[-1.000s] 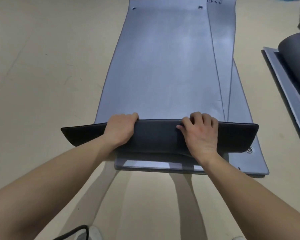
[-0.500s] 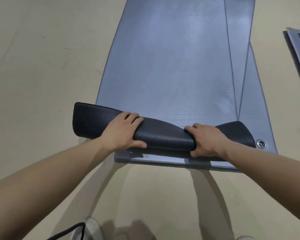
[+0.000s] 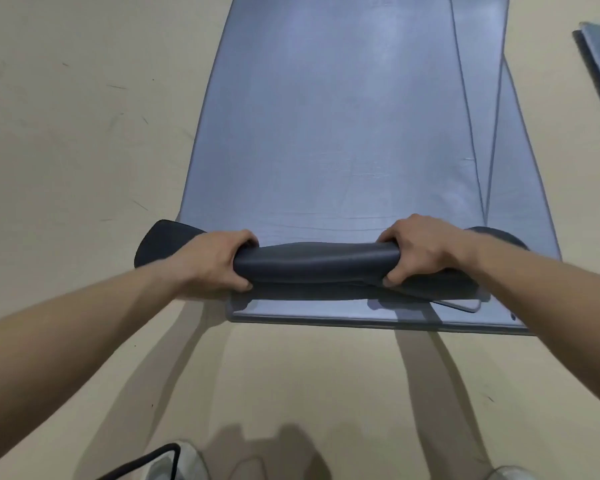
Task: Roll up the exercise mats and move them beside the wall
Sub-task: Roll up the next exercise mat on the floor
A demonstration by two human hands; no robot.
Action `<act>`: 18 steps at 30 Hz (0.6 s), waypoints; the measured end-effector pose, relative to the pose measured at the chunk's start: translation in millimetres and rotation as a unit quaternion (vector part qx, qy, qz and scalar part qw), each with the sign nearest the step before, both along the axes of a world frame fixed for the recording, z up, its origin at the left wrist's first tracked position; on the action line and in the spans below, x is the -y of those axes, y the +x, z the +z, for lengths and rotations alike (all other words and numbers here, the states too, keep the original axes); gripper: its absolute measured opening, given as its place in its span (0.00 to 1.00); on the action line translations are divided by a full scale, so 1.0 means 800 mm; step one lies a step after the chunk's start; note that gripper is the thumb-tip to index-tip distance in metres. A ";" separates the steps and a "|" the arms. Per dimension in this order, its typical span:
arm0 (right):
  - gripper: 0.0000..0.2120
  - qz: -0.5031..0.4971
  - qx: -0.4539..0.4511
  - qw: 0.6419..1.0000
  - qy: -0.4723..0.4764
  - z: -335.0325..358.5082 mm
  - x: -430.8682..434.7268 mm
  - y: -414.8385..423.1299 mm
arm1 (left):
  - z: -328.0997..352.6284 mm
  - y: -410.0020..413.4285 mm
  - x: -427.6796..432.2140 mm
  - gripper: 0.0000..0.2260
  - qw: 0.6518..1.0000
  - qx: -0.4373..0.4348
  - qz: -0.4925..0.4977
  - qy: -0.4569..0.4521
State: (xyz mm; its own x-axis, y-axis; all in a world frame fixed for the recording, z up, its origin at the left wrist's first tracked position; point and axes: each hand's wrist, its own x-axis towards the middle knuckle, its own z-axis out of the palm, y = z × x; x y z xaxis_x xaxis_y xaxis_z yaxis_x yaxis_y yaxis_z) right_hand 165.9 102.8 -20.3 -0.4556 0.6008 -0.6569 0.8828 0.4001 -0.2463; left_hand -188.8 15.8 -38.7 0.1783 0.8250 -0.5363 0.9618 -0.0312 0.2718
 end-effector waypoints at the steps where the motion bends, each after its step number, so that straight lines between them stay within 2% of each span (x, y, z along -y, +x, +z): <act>1: 0.22 -0.022 0.001 0.999 -0.045 0.010 -0.011 0.000 | 0.007 -0.003 -0.011 0.27 0.999 0.020 0.010 -0.032; 3: 0.22 -0.062 0.003 0.990 -0.129 0.024 -0.026 0.004 | 0.017 -0.007 -0.026 0.29 0.993 0.056 0.025 -0.096; 5: 0.31 -0.053 0.007 0.990 -0.133 0.028 -0.021 0.009 | 0.017 -0.006 -0.032 0.35 0.989 0.078 0.028 -0.121; 6: 0.37 -0.026 0.015 0.996 -0.087 0.024 -0.011 0.010 | 0.015 -0.004 -0.031 0.35 0.988 0.087 0.032 -0.127; 8: 0.46 0.043 0.040 0.996 0.067 0.010 0.028 0.011 | 0.008 -0.002 -0.031 0.23 0.985 0.096 0.040 -0.141; 10: 0.48 0.079 0.051 0.975 0.201 -0.008 0.069 0.006 | 0.008 0.001 -0.038 0.14 0.982 0.099 0.045 -0.153; 12: 0.45 0.049 0.050 0.970 0.234 -0.018 0.087 -0.006 | 0.013 0.003 -0.043 0.12 0.979 0.096 0.053 -0.170; 14: 0.35 0.024 0.038 0.975 0.217 -0.012 0.076 -0.015 | 0.019 0.004 -0.043 0.15 0.981 0.088 0.052 -0.168; 16: 0.29 0.030 0.035 0.982 0.186 0.002 0.047 -0.019 | 0.022 0.007 -0.031 0.28 0.996 0.039 0.041 -0.075; 18: 0.28 0.027 0.031 0.990 0.131 0.019 0.013 -0.026 | 0.020 0.008 -0.006 0.39 0.992 -0.026 0.049 0.109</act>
